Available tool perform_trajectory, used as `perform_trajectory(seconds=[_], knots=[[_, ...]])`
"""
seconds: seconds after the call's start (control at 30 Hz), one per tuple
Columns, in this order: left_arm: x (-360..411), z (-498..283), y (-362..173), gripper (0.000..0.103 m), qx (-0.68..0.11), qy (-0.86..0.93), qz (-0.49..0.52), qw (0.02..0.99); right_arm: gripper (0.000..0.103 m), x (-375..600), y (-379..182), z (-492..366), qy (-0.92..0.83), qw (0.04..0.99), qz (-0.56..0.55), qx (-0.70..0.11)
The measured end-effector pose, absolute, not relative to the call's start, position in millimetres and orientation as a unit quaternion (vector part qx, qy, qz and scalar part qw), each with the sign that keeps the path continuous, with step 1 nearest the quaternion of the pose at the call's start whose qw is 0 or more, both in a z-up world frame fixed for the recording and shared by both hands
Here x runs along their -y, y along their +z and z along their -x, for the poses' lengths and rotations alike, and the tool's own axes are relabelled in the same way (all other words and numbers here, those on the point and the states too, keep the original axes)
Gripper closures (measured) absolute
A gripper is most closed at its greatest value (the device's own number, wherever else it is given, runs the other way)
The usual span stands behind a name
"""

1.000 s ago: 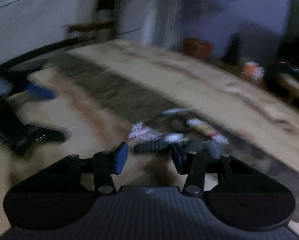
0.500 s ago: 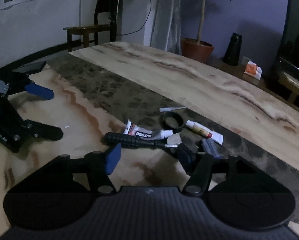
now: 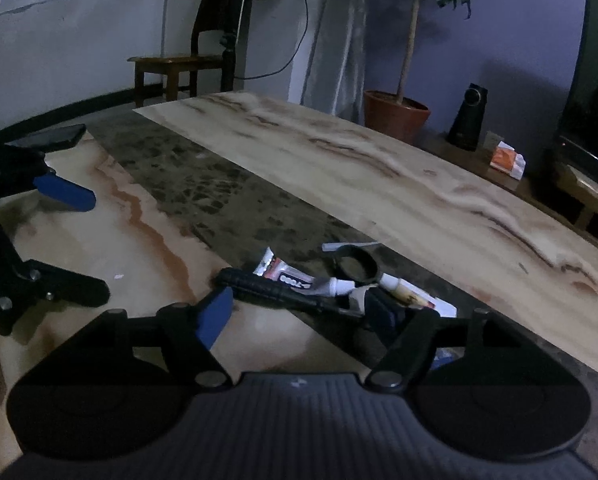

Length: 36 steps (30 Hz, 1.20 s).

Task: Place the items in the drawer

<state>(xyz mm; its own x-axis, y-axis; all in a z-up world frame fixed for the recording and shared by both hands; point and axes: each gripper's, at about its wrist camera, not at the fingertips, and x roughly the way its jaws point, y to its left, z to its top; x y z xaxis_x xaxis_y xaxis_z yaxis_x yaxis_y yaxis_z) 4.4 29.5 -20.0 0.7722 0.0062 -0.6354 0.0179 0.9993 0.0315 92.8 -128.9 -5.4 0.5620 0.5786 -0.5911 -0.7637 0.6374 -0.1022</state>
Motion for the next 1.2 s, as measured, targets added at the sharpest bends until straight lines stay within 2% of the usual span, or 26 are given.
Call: perform_trajectory(seconds=[0.23,0.27,0.4,0.57,0.93,0.97,1.0,1.03,1.07,1.1,1.2], knots=[[-30,-4,-20,0.000,-0.337,-0.003,-0.018,0.941,0.031,134,-4,-95,0.396,0.859,0.155,-0.286],[-30,-4,-20,0.000,-0.338,-0.003,-0.018,0.941,0.039,134,-2,-96,0.400,0.854,0.151,-0.297],[-30,-4,-20,0.000,-0.338,-0.003,-0.018,0.941,0.044,134,-1,-92,0.425,0.838,0.154,-0.305],[-30,-4,-20,0.000,-0.338,-0.003,-0.018,0.941,0.044,132,-1,-88,0.423,0.852,0.170,-0.258],[-29,-4,-20,0.000,-0.338,-0.003,-0.018,0.941,0.039,121,-5,-102,0.427,0.848,0.186,-0.253],[-29,-4,-20,0.000,-0.338,-0.003,-0.018,0.941,0.043,120,-5,-103,0.428,0.847,0.185,-0.254],[-29,-4,-20,0.000,-0.338,-0.003,-0.018,0.941,0.061,119,-4,-102,0.432,0.845,0.189,-0.252],[-29,-4,-20,0.000,-0.338,-0.003,-0.018,0.941,0.068,117,-4,-101,0.432,0.844,0.194,-0.252],[-29,-4,-20,0.000,-0.338,-0.003,-0.018,0.941,0.081,115,-4,-100,0.431,0.843,0.199,-0.251],[-29,-4,-20,0.000,-0.338,-0.003,-0.018,0.941,0.087,114,-4,-99,0.431,0.842,0.204,-0.251],[-29,-4,-20,0.000,-0.338,-0.003,-0.018,0.941,0.088,113,-3,-96,0.436,0.838,0.210,-0.252]])
